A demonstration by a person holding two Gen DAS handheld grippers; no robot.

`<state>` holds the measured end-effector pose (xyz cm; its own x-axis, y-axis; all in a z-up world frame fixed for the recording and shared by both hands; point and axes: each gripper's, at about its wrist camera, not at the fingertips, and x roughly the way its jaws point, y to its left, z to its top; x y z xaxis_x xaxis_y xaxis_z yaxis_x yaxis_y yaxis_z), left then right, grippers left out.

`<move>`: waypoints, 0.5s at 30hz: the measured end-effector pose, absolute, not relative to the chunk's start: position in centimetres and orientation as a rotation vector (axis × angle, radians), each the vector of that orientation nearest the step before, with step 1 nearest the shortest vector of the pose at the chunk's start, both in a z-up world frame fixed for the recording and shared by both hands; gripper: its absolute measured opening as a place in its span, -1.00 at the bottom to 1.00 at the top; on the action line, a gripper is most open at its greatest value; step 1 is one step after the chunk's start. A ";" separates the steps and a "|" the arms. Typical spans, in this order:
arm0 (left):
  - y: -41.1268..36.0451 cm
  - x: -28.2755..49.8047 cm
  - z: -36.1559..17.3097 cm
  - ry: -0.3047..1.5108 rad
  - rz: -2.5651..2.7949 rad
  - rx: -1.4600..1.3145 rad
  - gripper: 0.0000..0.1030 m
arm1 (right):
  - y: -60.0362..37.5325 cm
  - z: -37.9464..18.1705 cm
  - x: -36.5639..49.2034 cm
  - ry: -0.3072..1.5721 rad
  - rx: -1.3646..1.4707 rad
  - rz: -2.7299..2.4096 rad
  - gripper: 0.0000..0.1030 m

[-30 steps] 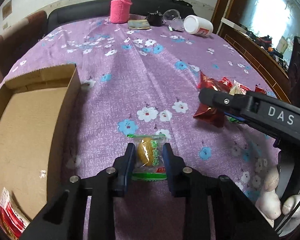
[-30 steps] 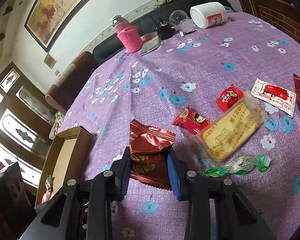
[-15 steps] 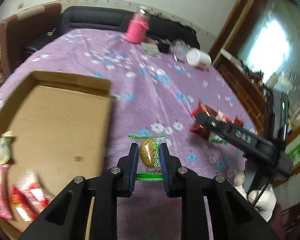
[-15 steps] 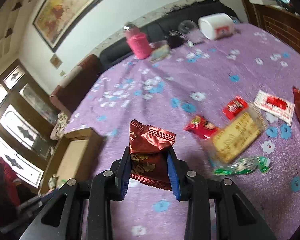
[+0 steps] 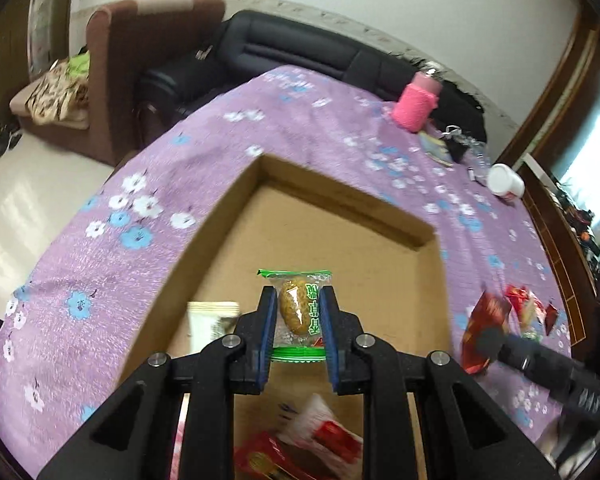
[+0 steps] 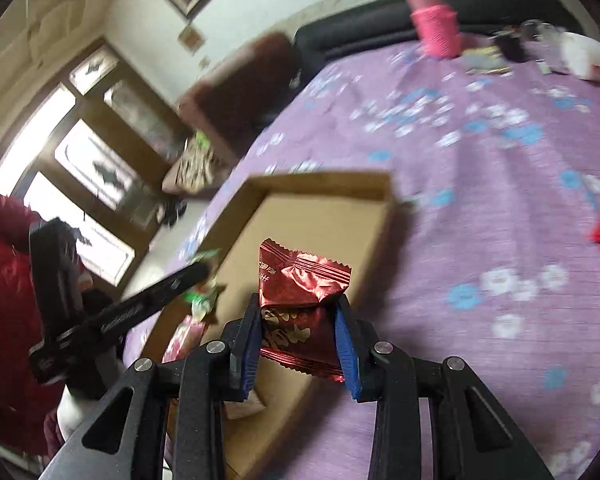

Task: Organize snacks
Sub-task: 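Drop the green candy and red foil bag into the tray with both grippers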

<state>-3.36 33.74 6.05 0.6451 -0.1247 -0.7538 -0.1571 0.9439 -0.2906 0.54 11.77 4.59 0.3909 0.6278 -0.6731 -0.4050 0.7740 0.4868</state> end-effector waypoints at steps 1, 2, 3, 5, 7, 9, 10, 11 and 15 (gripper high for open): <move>34.1 -3.0 5.6 0.887 0.019 -0.358 -0.60 | 12.9 4.2 0.6 0.982 0.242 0.671 -0.28; 34.5 -2.6 5.1 0.900 0.020 -0.369 -0.60 | 14.1 3.8 0.7 0.999 0.223 0.676 -0.28; 34.6 -2.4 4.9 0.905 0.021 -0.372 -0.60 | 15.1 3.4 0.8 1.014 0.204 0.681 -0.28; 34.9 -2.1 4.6 0.912 0.014 -0.382 -0.60 | 16.9 2.7 1.0 1.034 0.173 0.685 -0.28; 35.1 -2.0 4.5 0.915 0.013 -0.388 -0.59 | 18.2 2.1 1.2 1.041 0.138 0.679 -0.27; 35.3 -1.9 4.6 0.910 0.024 -0.388 -0.56 | 19.5 1.7 1.4 1.045 0.106 0.674 -0.23; 35.5 -1.9 4.6 0.909 0.026 -0.400 -0.47 | 19.9 1.5 1.5 1.050 0.098 0.673 -0.23; 35.7 -1.9 4.6 0.909 0.022 -0.414 -0.42 | 20.3 1.2 1.6 1.055 0.096 0.672 -0.21; 36.4 -2.6 5.2 0.886 0.018 -0.450 -0.08 | 20.5 0.9 1.6 1.061 0.119 0.677 -0.12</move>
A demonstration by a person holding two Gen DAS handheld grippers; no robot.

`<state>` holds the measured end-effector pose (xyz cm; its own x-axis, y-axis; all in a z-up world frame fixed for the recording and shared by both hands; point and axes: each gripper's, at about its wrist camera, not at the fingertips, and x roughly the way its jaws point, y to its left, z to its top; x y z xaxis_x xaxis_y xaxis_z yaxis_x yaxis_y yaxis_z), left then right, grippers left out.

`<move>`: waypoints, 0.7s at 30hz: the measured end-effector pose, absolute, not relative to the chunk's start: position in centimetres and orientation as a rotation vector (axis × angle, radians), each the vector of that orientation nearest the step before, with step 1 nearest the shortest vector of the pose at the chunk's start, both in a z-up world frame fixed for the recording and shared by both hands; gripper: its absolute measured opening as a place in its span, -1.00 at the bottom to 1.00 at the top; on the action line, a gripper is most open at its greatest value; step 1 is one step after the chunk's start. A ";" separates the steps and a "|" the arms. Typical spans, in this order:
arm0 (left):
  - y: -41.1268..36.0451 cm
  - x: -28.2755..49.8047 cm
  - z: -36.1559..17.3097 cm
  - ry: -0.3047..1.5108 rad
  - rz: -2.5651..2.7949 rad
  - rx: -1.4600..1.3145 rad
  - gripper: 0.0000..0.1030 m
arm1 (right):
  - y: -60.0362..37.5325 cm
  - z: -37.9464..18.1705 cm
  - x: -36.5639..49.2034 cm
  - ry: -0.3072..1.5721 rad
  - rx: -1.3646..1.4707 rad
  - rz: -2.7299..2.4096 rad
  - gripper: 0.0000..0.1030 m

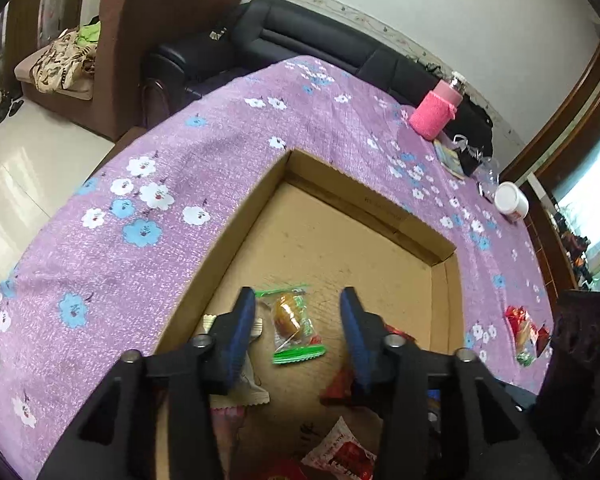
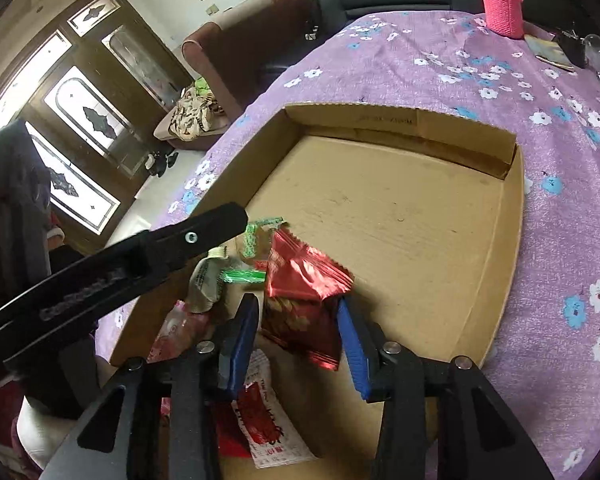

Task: Organize snacks
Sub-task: 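Drop the green candy and red foil bag into the tray with both grippers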

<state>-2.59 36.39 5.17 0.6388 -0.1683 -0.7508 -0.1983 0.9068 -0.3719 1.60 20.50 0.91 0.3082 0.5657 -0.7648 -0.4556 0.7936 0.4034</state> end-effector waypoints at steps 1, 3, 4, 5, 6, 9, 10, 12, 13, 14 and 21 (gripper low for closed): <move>36.5 -3.0 5.5 0.875 0.020 -0.455 -0.06 | 20.4 1.0 1.5 1.059 0.111 0.672 -0.12; 36.7 -3.7 6.2 0.856 0.021 -0.471 -0.04 | 19.9 1.5 1.2 1.044 0.118 0.671 -0.12; 36.8 -4.0 6.5 0.848 0.022 -0.478 0.01 | 19.7 1.7 1.1 1.036 0.125 0.670 -0.12; 36.8 -4.5 7.0 0.835 0.027 -0.488 0.05 | 19.1 2.1 0.9 1.025 0.135 0.669 -0.12; 36.6 -5.0 7.6 0.822 0.033 -0.496 0.14 | 18.5 2.5 0.7 1.012 0.147 0.668 -0.12; 35.8 -6.4 9.2 0.776 0.030 -0.500 0.35 | 16.5 4.0 -0.4 0.961 0.175 0.661 -0.12; 35.1 -7.1 9.9 0.755 0.022 -0.495 0.45 | 15.7 4.7 -0.8 0.936 0.181 0.654 -0.12; 33.8 -8.0 11.0 0.725 0.004 -0.486 0.56 | 13.4 6.1 -1.9 0.872 0.184 0.627 -0.12; 33.3 -8.2 11.4 0.716 -0.005 -0.485 0.62 | 12.3 6.6 -2.3 0.842 0.179 0.600 -0.12; 32.6 -8.6 11.8 0.702 -0.026 -0.488 0.64 | 10.9 7.0 -2.6 0.805 0.173 0.567 -0.06; 26.8 -10.1 12.4 0.708 -0.188 -0.467 0.65 | -3.6 6.4 -0.8 0.772 0.239 0.262 0.26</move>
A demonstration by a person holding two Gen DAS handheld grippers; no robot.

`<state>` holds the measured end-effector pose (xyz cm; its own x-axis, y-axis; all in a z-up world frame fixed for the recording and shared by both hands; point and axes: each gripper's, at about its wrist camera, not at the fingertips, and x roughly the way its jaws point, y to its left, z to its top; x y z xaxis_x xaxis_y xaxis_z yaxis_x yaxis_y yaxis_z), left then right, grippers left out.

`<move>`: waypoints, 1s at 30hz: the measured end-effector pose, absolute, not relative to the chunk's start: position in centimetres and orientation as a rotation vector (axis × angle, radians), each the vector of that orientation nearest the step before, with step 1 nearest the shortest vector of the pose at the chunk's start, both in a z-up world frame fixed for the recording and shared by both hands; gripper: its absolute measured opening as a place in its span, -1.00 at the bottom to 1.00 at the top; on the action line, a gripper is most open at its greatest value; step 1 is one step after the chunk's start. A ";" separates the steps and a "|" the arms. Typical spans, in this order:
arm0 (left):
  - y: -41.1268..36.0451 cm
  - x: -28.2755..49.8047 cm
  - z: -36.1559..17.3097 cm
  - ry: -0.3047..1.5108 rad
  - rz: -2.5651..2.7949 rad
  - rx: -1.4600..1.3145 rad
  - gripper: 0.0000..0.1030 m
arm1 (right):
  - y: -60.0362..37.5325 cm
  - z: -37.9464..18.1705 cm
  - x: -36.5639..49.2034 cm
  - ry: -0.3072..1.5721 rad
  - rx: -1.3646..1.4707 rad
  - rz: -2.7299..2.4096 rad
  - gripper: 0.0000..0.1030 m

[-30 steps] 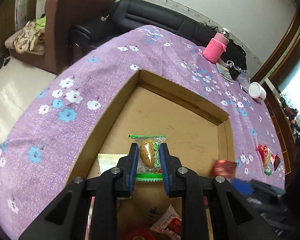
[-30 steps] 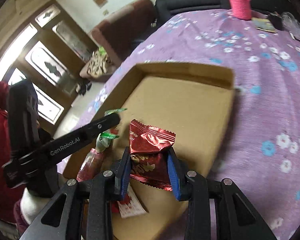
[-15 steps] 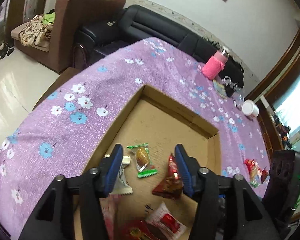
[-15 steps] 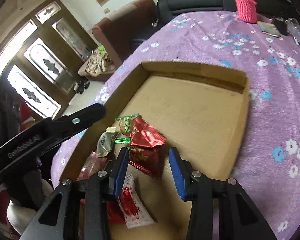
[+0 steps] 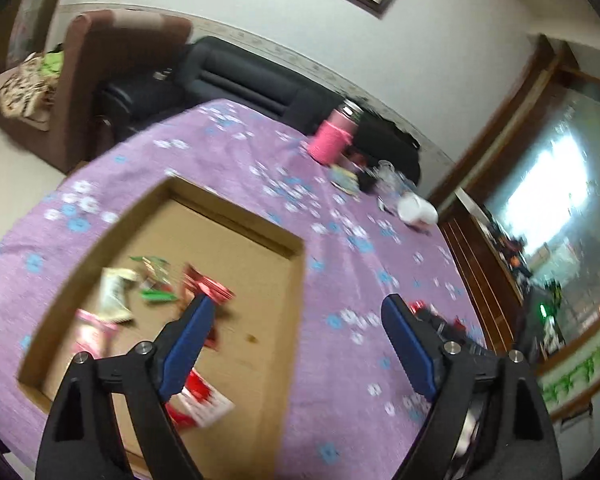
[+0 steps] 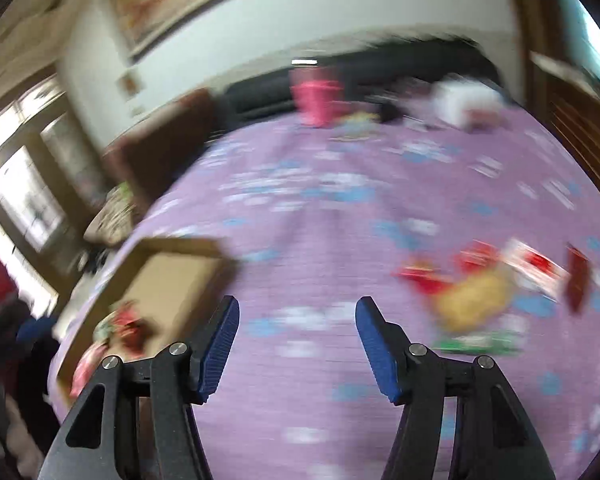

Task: Organize snacks
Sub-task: 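Drop the green candy and red foil bag into the tray with both grippers, then grasp a clear green candy with left gripper while right grasps a red wafer packet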

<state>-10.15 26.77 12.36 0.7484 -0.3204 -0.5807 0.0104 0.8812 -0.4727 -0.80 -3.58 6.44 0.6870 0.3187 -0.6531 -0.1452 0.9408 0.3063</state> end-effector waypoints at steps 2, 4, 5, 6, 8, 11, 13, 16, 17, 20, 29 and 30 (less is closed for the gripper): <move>25.3 -10.0 12.0 0.729 -0.213 -0.436 0.65 | -8.0 5.6 0.2 0.803 0.289 0.176 0.25; 24.1 -10.1 11.6 0.743 -0.224 -0.421 0.65 | -11.4 4.7 0.7 0.826 0.316 0.117 0.25; 23.7 -10.1 11.3 0.752 -0.232 -0.419 0.65 | -12.6 4.2 1.0 0.843 0.332 0.104 0.25; 23.3 -10.1 11.1 0.759 -0.237 -0.417 0.65 | -13.4 3.6 1.4 0.866 0.351 0.111 0.25; 22.6 -10.3 10.8 0.776 -0.239 -0.414 0.65 | -14.6 2.4 2.1 0.885 0.376 0.097 0.25; 22.0 -10.3 10.6 0.788 -0.238 -0.407 0.65 | -15.3 1.1 2.7 0.908 0.401 0.101 0.25; 21.5 -10.3 10.6 0.791 -0.237 -0.400 0.65 | -15.0 0.3 2.4 0.932 0.444 0.147 0.26; 21.1 -10.2 10.5 0.795 -0.242 -0.389 0.65 | -12.4 -0.2 2.4 0.991 0.537 0.376 0.26; 20.9 -10.1 10.4 0.798 -0.245 -0.387 0.65 | -11.2 -0.1 2.1 1.011 0.556 0.467 0.26; 20.2 -9.9 10.1 0.810 -0.263 -0.379 0.65 | -9.3 2.0 1.2 0.947 0.489 0.537 0.26; 18.6 -10.4 9.5 0.831 -0.320 -0.344 0.65 | -5.0 3.4 5.7 0.879 0.041 0.237 0.20; 18.5 -10.5 9.4 0.836 -0.324 -0.342 0.65 | -4.8 2.9 6.6 0.899 0.024 0.230 0.15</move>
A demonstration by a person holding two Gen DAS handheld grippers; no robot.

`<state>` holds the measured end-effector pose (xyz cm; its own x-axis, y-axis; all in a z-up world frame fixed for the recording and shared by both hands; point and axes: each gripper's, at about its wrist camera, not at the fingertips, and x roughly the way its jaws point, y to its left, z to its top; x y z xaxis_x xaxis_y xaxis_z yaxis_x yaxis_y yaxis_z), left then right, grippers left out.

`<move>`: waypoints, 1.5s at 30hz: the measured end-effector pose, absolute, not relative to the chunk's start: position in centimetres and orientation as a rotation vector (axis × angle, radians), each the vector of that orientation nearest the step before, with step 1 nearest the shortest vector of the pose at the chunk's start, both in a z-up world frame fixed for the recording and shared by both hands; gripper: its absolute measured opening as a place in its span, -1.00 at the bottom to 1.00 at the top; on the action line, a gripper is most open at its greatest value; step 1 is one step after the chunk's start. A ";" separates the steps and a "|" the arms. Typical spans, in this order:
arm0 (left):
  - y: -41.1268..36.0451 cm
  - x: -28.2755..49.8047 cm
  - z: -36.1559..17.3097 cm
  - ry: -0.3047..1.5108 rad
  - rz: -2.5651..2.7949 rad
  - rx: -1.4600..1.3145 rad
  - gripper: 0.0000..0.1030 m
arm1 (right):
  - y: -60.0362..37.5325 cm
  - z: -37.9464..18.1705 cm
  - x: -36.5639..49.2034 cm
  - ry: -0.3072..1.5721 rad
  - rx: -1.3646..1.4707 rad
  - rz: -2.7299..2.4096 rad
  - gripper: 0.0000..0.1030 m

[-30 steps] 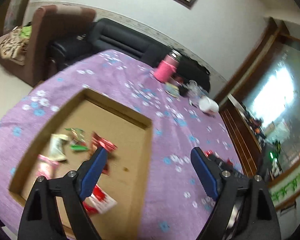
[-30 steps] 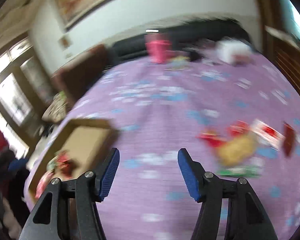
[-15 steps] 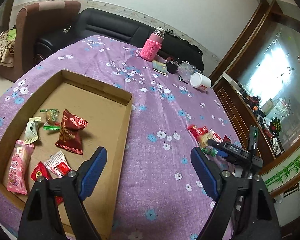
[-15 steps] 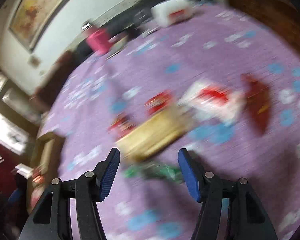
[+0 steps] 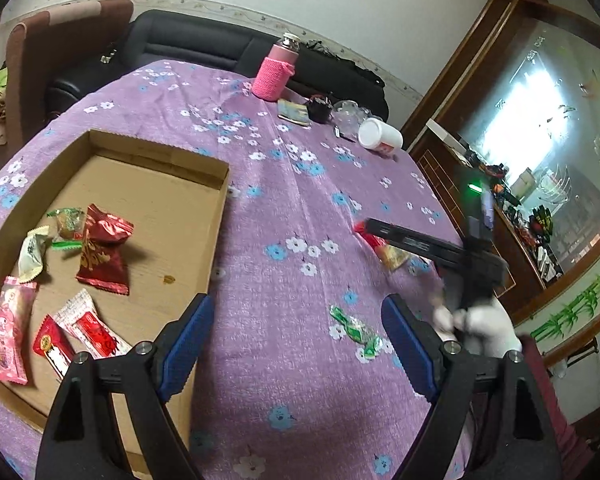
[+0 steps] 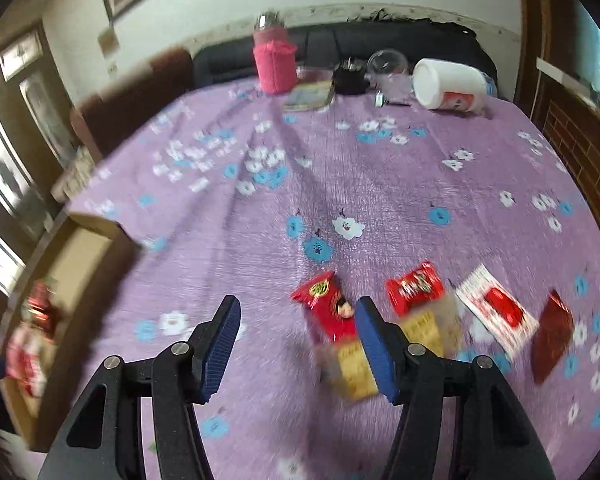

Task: Organize snacks
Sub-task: 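Grasp a clear green candy with left gripper while right grasps a red wafer packet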

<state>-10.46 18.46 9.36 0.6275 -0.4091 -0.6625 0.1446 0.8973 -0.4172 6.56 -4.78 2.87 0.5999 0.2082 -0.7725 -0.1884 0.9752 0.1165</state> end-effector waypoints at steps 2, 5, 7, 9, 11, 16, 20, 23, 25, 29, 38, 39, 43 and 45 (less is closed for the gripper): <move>18.3 -10.6 9.2 0.841 -0.330 -0.334 0.65 | -4.9 1.7 7.5 0.938 -0.001 0.188 -0.20; 18.1 -10.8 9.2 0.841 -0.335 -0.322 0.65 | -6.0 1.4 8.2 0.999 0.117 0.260 -0.62; 18.1 -10.7 9.2 0.839 -0.335 -0.320 0.65 | -6.3 1.3 7.5 1.034 0.206 0.342 -0.62; 18.1 -10.6 9.0 0.843 -0.339 -0.326 0.65 | -6.0 0.8 6.3 1.107 0.301 0.465 -0.61; 17.9 -10.7 8.9 0.847 -0.344 -0.324 0.65 | -6.1 0.4 4.8 1.155 0.435 0.617 -0.58; 17.7 -10.4 8.2 0.873 -0.350 -0.331 0.65 | -8.2 2.1 2.1 1.042 0.406 0.515 -0.40; 17.2 -10.5 7.8 0.890 -0.357 -0.331 0.65 | -7.7 2.1 1.4 1.036 0.351 0.495 -0.27; 16.9 -10.7 7.9 0.891 -0.354 -0.323 0.65 | -6.5 1.8 1.1 1.033 0.276 0.476 -0.27; 16.9 -10.8 7.9 0.892 -0.352 -0.317 0.65 | -5.3 1.0 1.5 1.041 0.224 0.447 -0.27; 16.5 -10.8 7.6 0.900 -0.356 -0.309 0.65 | -3.5 0.1 1.2 1.006 0.116 0.393 -0.31; 11.3 -9.5 4.7 1.002 -0.446 -0.254 0.54 | -6.1 0.3 -0.9 0.909 0.178 0.338 -0.60; 10.6 -9.1 4.2 1.016 -0.448 -0.248 0.49 | -6.6 0.3 -0.9 0.896 0.192 0.337 -0.60; 8.3 -7.9 3.5 1.014 -0.437 -0.212 0.45 | -7.9 0.1 -0.6 0.878 0.245 0.333 -0.60; 7.2 -7.3 3.2 1.015 -0.433 -0.179 0.30 | -8.4 0.0 -0.4 0.876 0.273 0.330 -0.60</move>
